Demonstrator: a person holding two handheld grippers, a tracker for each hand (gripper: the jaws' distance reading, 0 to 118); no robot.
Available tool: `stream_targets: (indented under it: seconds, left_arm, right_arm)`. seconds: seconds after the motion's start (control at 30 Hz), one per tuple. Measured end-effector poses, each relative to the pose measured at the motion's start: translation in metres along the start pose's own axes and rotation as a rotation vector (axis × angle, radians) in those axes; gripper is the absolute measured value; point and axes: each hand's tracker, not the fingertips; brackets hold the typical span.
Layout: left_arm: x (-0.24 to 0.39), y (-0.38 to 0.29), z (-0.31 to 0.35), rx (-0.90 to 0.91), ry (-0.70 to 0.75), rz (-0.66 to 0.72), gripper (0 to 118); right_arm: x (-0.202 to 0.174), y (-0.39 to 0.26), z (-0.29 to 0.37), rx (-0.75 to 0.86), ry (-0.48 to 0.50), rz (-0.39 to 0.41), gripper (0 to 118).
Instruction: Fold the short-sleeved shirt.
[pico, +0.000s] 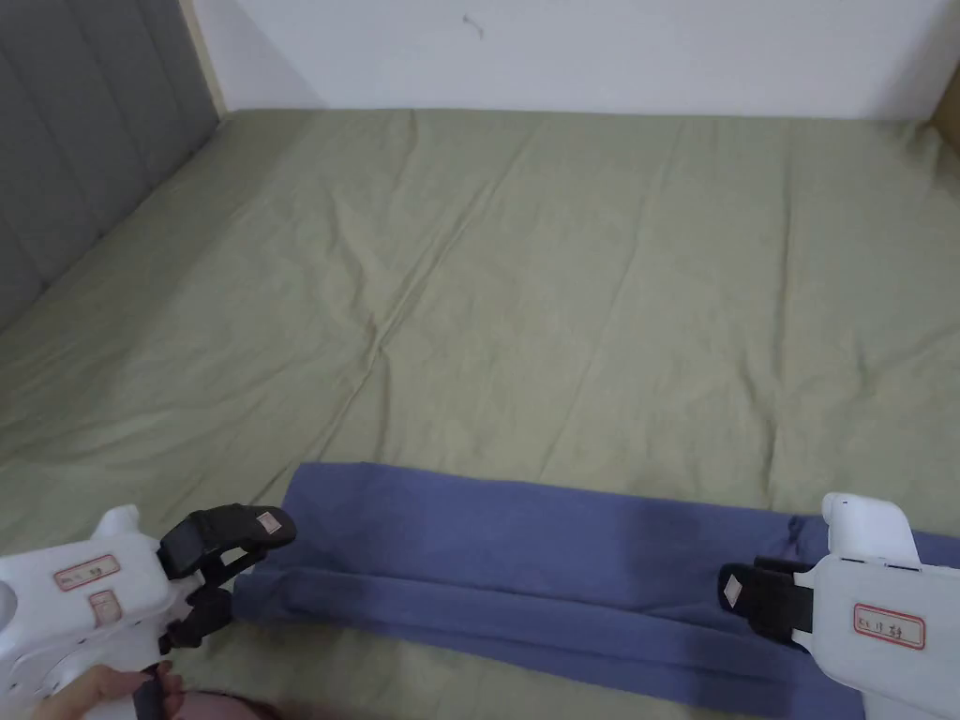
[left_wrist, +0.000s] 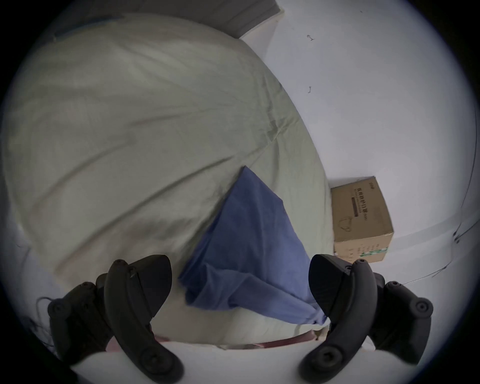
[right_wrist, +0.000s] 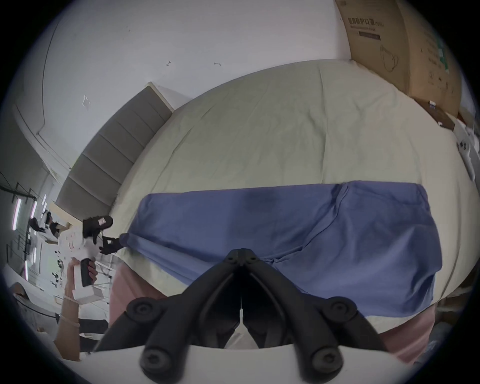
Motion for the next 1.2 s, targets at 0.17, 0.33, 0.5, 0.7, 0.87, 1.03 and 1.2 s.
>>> stream_targets:
  seconds: [0.17, 0.33, 0.5, 0.7, 0.87, 1.03, 1.2]
  left_arm:
    - [0.006, -0.006, -0.038, -0.049, -0.014, 0.020, 92]
    - [-0.013, 0.000, -0.051, -0.098, -0.018, 0.174, 8]
    - [0.041, 0.002, -0.037, -0.034, 0.086, -0.064, 8]
    - [0.177, -0.021, -0.028, 0.015, 0.055, -0.514, 8]
    - [0.268, -0.101, -0.078, -0.186, -0.094, -0.864, 8]
    - [0.259, -0.173, -0.166, -0.425, 0.018, -1.055, 68]
    - [0.245, -0.207, -0.178, -0.550, 0.037, -1.050, 103]
  right_arm:
    - [-0.001, -0.005, 0.001, -0.019, 0.013, -0.022, 0]
    - [0.004, -0.009, 0.007, -0.019, 0.071, -0.095, 0]
    - [0.012, -0.007, 0.016, -0.006, 0.027, -0.074, 0]
    - [0.030, -0.008, 0.029, 0.024, 0.011, -0.116, 0]
    - [0.054, -0.015, 0.035, 0.041, 0.013, -0.177, 0]
    - [0.078, -0.030, 0.041, 0.038, -0.014, -0.240, 0]
    - [0.096, -0.044, 0.048, 0.015, -0.060, -0.248, 0]
